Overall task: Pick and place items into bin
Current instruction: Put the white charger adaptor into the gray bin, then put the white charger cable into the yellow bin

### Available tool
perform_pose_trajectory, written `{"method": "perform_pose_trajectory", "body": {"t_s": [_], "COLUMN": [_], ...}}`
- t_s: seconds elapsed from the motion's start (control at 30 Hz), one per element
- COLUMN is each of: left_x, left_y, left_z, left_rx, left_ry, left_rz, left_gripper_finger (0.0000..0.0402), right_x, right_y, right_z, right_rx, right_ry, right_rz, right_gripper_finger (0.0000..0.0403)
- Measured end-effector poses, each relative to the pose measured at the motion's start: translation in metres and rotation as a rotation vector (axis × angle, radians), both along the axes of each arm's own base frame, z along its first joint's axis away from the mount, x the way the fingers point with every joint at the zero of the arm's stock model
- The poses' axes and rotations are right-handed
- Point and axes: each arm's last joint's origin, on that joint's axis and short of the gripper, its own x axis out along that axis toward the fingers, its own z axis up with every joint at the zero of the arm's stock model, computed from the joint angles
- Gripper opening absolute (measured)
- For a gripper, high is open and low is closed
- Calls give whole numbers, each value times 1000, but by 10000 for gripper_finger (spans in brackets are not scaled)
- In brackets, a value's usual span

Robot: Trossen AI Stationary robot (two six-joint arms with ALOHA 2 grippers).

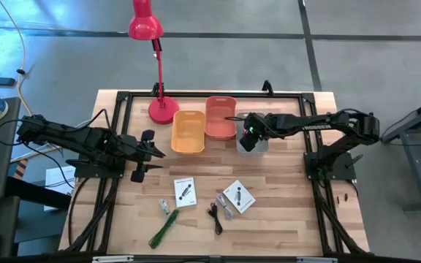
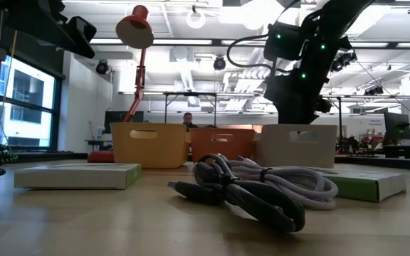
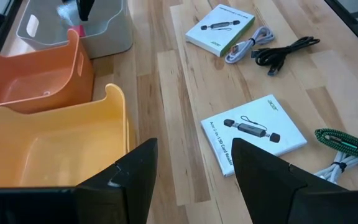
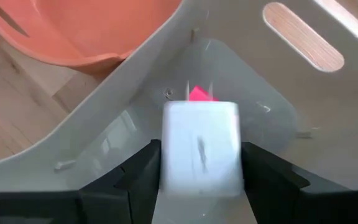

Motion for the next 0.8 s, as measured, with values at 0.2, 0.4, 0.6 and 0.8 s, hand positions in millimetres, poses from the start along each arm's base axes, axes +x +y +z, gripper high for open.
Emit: {"method": "perform_pose_trajectory", "body": {"t_s": [0.2, 0.4, 0.6, 0.8], "left_x": [0, 0, 0, 0], "left_y": [0, 0, 0, -2], "left_z": [0, 0, 0, 0], "left_rx": [0, -1, -17, -68], "left_ry": [-1, -3, -3, 0], "left_rz": [0, 0, -8, -55], "left_gripper_finger": [193, 193, 193, 193], "right_x": [0, 0, 0, -8], "right_y": [0, 2, 15, 34], "right_z": [0, 1, 14, 42], "right_rx": [6, 27, 22, -24], "right_ry": [-2, -12, -60, -157], "right_rz": [3, 17, 97, 200], "right_gripper_finger": [198, 198, 199, 199]}}
